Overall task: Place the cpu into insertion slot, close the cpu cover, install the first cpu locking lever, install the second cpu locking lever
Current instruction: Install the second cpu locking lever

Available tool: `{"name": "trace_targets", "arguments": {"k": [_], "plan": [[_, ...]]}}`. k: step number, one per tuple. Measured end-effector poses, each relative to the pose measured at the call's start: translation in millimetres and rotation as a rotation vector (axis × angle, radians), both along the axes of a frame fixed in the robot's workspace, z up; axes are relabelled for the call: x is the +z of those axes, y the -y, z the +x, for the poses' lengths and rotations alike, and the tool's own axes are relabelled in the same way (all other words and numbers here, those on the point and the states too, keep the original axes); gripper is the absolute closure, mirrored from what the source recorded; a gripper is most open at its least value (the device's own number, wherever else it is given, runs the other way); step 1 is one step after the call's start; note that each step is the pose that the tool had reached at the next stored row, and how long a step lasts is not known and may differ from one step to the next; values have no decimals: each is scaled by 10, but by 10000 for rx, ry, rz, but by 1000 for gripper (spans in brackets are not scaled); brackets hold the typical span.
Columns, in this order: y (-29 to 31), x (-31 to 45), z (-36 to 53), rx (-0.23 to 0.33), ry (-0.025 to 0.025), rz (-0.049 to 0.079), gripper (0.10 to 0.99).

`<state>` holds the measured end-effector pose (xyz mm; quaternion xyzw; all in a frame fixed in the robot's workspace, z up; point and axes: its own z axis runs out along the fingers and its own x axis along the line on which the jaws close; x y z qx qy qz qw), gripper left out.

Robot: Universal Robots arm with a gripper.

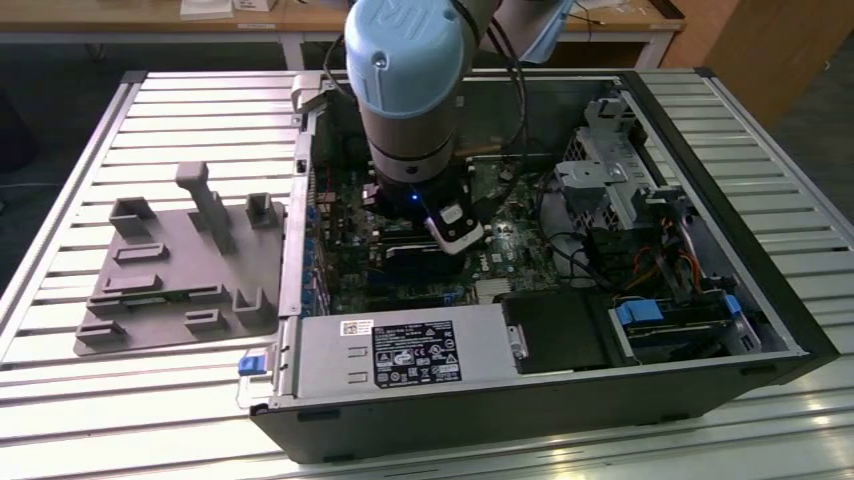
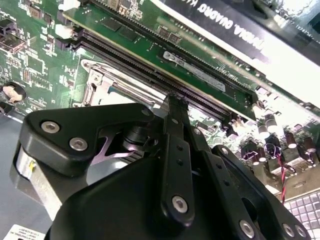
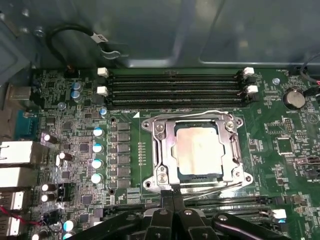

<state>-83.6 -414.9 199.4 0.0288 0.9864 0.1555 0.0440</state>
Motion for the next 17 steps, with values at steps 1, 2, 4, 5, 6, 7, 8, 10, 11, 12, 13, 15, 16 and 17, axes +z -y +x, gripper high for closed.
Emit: {"name": "trace_targets", "arguments": {"k": [1,2,4,5,6,7,8,10,11,12,13,15,16,17], "plan": [[0,-7,-7,0,0,39,980],[0,-13,-16,-1,0,81,980],[0,-26,-35,-3,0,161,980],[0,-33,-44,-4,1,201,980],[0,-40,-53,-6,0,241,980],[1,-46,-58,-5,0,283,980],[1,-52,-62,-5,-1,333,980],[2,-62,-73,-7,1,457,980],[5,-65,-76,-7,0,522,980],[15,-70,-78,-8,0,594,980],[29,-74,-80,-8,0,646,980],[63,-82,-81,-8,1,713,980],[80,-85,-81,-8,1,735,980],[95,-87,-82,-7,1,755,980]]}}
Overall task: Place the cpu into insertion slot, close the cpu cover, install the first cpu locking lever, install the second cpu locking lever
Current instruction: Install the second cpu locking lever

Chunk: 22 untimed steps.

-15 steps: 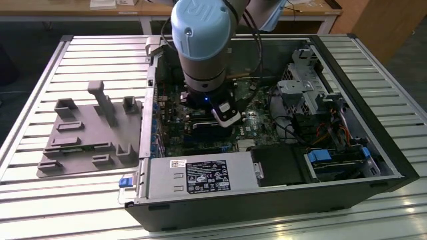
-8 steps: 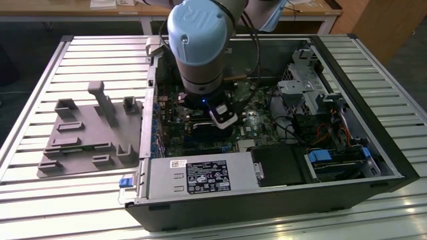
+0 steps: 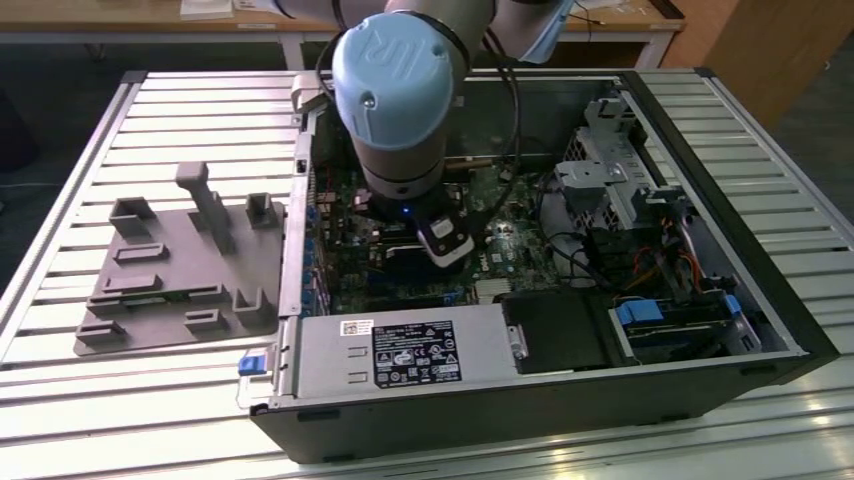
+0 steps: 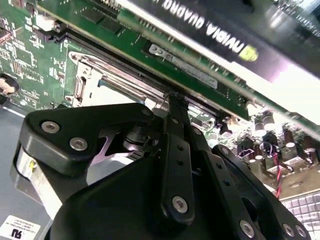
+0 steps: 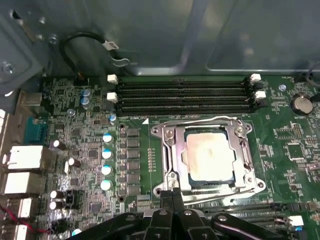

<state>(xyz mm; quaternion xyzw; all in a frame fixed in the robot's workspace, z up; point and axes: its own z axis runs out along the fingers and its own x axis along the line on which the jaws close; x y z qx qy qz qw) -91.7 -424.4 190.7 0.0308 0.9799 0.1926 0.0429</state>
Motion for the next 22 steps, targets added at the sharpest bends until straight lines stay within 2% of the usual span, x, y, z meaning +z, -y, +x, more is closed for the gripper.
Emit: {"name": "trace_targets", "arguments": {"k": [2,7,11,16,22], "plan": [[16,-5,-2,-1,-1,69,980],[18,-27,-20,1,0,353,980],[18,-65,-47,-2,-1,480,980],[18,-102,-67,-2,1,567,980],[19,-132,-94,-1,-3,565,980]]}}
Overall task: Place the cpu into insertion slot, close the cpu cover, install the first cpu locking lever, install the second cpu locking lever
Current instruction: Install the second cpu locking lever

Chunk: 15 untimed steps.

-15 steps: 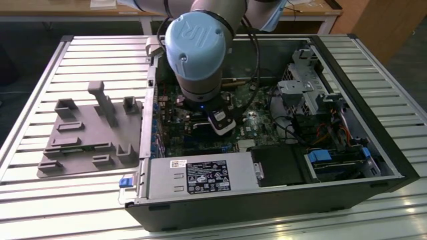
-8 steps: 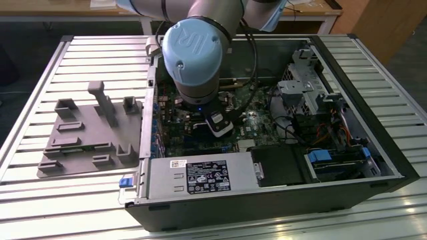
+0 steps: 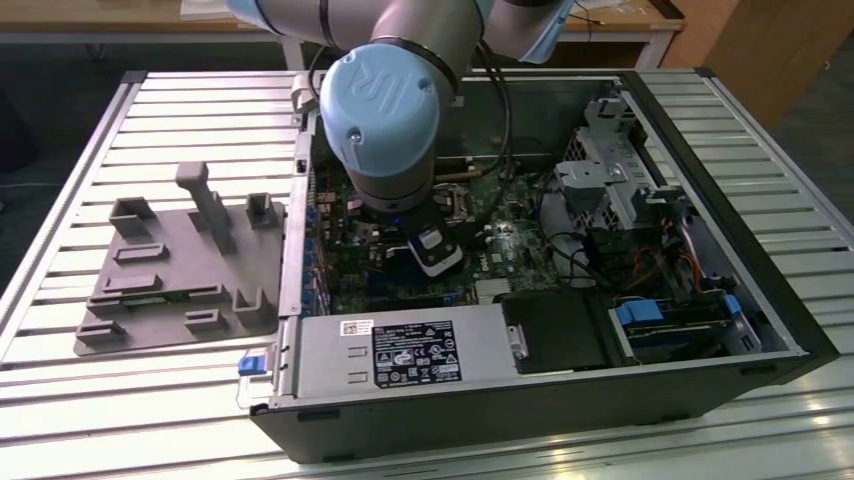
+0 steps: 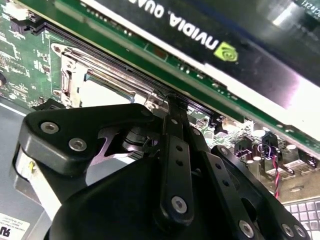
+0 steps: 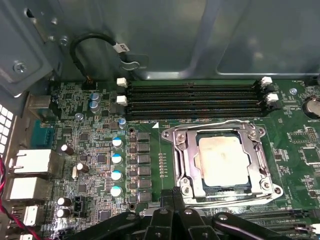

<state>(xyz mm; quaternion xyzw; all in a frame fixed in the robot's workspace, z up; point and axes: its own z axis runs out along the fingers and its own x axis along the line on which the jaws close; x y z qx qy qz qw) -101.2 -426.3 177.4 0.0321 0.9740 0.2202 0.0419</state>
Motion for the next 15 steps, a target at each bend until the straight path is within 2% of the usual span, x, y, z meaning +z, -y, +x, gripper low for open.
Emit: {"name": "trace_targets", "arguments": {"k": [6,11,15], "plan": [[-1,24,0,-2,6,5,980],[-1,107,-1,-2,4,2,980],[0,202,-1,-1,3,-1,980]]}}
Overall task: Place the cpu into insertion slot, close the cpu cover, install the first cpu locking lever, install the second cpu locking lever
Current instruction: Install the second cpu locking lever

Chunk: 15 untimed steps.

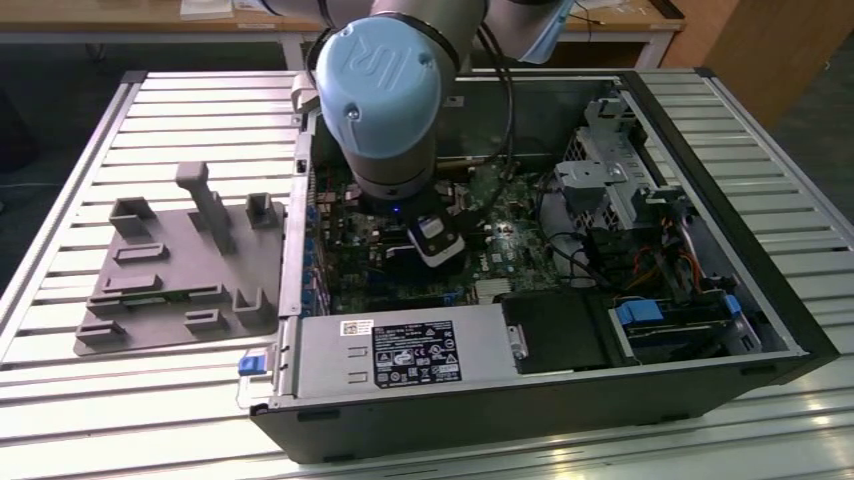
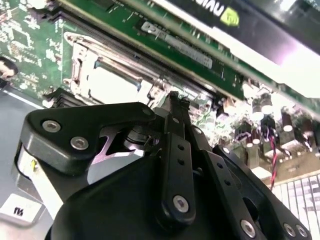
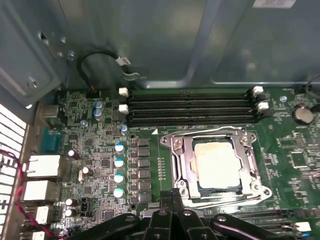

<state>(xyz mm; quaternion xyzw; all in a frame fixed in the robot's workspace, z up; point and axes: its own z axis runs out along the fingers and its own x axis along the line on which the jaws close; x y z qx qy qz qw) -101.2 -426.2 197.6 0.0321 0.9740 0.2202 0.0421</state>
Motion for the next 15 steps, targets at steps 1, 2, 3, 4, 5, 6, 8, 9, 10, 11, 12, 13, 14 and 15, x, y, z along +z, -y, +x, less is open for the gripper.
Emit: {"name": "trace_targets", "arguments": {"k": [1,2,3,4,5,6,8,9,10,11,12,13,14,15], "plan": [[0,25,0,0,-1,-5,980],[0,51,0,1,0,-14,980],[0,71,0,0,0,-29,980],[-1,87,0,-4,0,-55,980],[-2,97,2,-12,2,-105,980],[-1,106,5,-22,1,-167,980],[-1,110,31,-47,-1,-245,980],[-1,110,54,-56,-3,-263,980],[-1,110,81,-60,-5,-271,980],[-1,110,108,-64,-8,-275,980],[-1,110,136,-65,-9,-279,980],[-1,110,164,-68,-12,-282,980],[0,110,194,-71,-14,-286,980],[-1,110,222,-74,-17,-291,980]]}}
